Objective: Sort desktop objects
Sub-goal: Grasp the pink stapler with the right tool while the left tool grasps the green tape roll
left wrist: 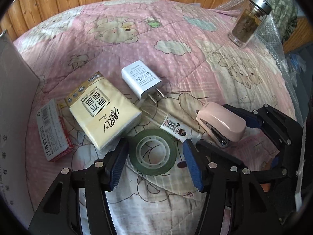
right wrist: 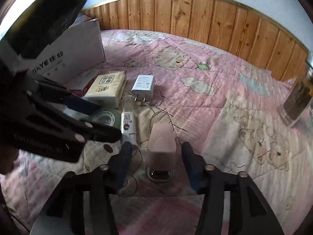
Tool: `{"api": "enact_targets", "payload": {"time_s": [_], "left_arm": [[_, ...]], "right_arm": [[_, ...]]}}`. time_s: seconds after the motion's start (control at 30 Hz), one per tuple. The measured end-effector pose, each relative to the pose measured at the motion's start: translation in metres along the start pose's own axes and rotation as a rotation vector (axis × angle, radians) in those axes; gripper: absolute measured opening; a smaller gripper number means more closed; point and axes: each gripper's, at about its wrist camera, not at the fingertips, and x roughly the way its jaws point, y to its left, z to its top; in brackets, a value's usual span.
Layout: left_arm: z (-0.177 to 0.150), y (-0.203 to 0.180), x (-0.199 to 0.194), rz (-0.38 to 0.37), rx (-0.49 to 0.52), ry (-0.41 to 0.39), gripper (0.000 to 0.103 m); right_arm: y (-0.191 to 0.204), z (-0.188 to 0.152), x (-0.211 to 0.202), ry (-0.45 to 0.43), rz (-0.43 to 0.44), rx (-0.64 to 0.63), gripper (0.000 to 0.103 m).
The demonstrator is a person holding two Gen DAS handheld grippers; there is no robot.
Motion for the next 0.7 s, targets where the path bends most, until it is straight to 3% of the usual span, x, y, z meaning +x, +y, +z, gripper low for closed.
{"api": "enact_targets", "payload": {"time_s": [0.1, 0.13, 0.27, 0.7], "left_arm": [[0.001, 0.005, 0.000, -0.026, -0.004, -0.020, 0.057], [0.001, 0.006, -0.001, -0.015, 0.000, -0.022, 0.050], [-0.004, 0.008, -0.004, -0.011, 0.033, -0.019, 0.050], [-0.035, 0.011, -0.034, -0.038, -0.002, -0.004, 0.049]], "right_arm": [[-0.005, 0.001, 0.000, 0.004, 0.029, 0.063, 0.053], [-0.004, 0.001, -0.001, 0.005, 0.040, 0.065, 0.045], [0.004, -0.003, -0.010, 0.012, 0.053, 0.074, 0.028], [-0.002, -0.012, -0.032, -0.003, 0.104, 0.270, 0.027]]}}
